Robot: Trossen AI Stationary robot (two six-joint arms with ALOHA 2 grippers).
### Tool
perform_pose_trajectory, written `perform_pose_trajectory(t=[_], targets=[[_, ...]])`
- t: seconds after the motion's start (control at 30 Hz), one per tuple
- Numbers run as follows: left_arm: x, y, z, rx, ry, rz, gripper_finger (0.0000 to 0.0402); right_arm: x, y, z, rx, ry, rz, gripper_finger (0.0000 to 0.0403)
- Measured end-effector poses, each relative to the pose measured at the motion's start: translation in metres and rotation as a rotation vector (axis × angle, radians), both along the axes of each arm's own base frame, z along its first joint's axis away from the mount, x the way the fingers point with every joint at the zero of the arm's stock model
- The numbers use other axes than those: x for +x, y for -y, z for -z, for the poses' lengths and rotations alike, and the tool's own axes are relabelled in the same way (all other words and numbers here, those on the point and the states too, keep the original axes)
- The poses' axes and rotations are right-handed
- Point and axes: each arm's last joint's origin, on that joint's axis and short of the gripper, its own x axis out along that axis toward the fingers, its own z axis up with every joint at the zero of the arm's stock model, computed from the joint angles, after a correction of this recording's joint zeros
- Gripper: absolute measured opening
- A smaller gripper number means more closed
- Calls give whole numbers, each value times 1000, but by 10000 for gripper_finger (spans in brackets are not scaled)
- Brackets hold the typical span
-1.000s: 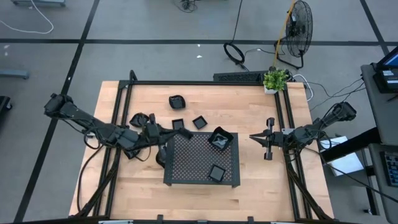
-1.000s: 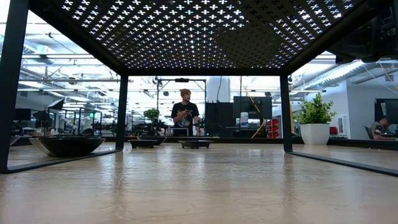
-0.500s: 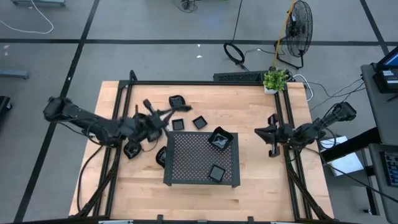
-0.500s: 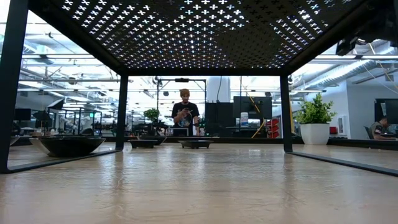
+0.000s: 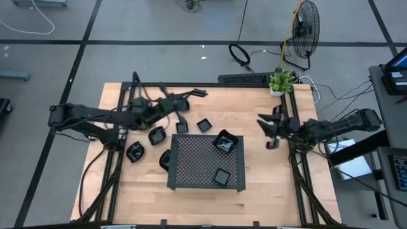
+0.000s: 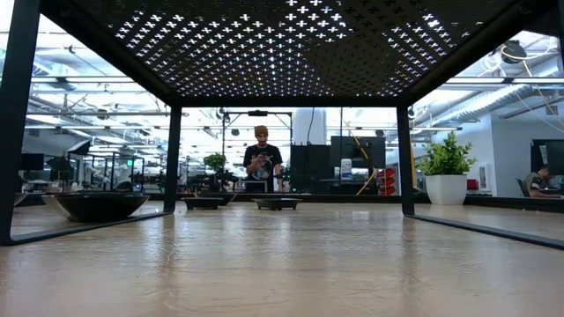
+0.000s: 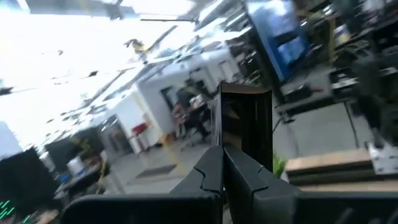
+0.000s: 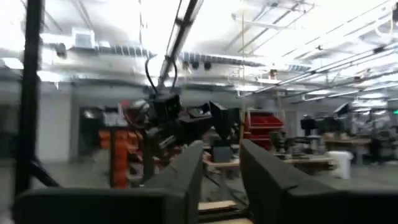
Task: Pick & Place Mini shaped plates
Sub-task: Stack the black square plate on top of the black square plates on the shelf
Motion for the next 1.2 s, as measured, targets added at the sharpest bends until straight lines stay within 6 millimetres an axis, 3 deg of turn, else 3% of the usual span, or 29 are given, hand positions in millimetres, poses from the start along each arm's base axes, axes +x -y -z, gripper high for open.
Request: perform_pose_trajectory(t=[0.23,0.37,0.5,1.2], targets=[[39,4,1,97,-99,0,3,67,23,-16,7,-120,154,195],[48,12,5,149,-148,-3,5,100,34,-17,55,-155,183,211],[49,15,5,154,-164,-59,3,118,40,-17,55,-163,201,208],[50,16,7,142,-179,-23,9,129,43,-13,-7,-115,135,117]])
